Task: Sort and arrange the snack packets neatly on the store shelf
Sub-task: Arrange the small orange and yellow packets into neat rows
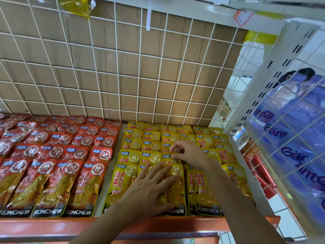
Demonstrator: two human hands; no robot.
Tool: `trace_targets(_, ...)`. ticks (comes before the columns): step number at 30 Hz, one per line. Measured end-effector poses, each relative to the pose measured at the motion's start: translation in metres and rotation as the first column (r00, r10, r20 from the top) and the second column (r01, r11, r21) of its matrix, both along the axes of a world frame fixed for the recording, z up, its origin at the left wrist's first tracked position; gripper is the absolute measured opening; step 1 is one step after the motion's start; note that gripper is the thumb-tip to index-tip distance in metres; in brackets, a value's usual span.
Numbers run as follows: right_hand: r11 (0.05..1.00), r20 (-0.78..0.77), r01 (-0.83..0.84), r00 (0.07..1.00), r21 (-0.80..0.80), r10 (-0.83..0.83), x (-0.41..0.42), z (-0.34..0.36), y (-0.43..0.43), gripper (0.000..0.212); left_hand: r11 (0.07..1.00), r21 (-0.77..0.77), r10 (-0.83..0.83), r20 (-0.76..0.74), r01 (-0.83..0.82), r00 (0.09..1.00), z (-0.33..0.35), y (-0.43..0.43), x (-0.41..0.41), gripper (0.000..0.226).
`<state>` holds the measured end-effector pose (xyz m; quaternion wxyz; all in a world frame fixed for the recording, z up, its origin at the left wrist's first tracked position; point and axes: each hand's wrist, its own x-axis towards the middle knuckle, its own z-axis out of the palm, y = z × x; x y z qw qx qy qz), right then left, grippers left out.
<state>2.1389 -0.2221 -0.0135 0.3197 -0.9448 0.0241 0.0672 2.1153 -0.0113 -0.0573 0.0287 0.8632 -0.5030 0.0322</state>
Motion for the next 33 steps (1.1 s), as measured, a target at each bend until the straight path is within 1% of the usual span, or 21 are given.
trace_targets(8,1.0,0.033,0.024,0.999,0.009,-0.024,-0.001,-0.004,0.0,0.007,1.0,0.007,-0.002,0.018,0.002,1.0,0.0,0.0,0.0,0.07)
trace_targets(19,0.997,0.072,0.053,0.996,0.048,-0.056,-0.003,-0.009,-0.001,0.006,1.0,0.025,-0.005,0.03,0.004,1.0,0.001,-0.001,0.0,0.07)
trace_targets(27,0.996,0.09,0.071,0.993,0.052,-0.075,-0.003,-0.01,-0.001,0.006,1.0,0.004,-0.021,0.043,0.021,0.999,0.002,-0.001,0.0,0.076)
trace_targets(33,0.996,0.077,0.075,0.994,0.038,-0.078,-0.003,-0.008,0.001,0.006,0.999,0.042,-0.025,0.054,0.023,0.998,0.003,-0.004,0.0,0.08)
